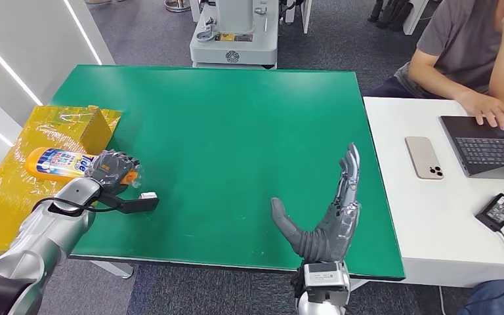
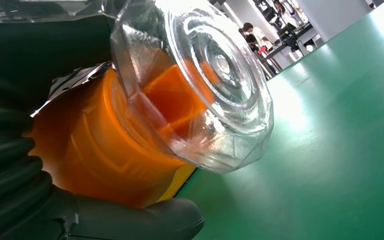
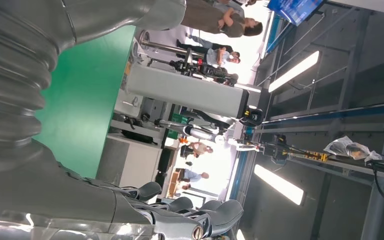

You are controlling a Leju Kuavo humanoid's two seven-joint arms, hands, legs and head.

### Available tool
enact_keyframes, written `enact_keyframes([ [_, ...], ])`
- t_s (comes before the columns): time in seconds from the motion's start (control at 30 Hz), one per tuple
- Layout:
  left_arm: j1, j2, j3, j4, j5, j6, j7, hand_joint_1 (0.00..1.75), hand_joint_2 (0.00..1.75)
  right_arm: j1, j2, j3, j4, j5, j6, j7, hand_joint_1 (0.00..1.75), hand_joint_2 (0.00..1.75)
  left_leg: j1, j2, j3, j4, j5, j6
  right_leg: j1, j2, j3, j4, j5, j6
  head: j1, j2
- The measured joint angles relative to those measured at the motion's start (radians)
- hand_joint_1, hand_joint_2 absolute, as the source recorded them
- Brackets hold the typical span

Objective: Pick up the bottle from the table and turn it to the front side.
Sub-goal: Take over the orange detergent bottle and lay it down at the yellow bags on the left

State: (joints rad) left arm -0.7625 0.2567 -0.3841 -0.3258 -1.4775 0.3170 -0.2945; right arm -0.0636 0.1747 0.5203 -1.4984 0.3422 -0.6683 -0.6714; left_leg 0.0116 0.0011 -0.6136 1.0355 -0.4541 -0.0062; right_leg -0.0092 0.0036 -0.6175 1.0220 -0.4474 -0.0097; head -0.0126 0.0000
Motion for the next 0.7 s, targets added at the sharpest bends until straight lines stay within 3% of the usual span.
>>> enact_keyframes([
  [0.7,0.0,0.0,0.0,0.0,0.0,0.0,0.0,1.75,1.75,0.0,0.0,0.0,0.0,0.0,0.0,0.0,0.0,1.75,0.0,0.0,0.0,0.0,0.0,0.0,0.0,0.0,0.0,0.0,0.0,0.0,0.0,0.0],
])
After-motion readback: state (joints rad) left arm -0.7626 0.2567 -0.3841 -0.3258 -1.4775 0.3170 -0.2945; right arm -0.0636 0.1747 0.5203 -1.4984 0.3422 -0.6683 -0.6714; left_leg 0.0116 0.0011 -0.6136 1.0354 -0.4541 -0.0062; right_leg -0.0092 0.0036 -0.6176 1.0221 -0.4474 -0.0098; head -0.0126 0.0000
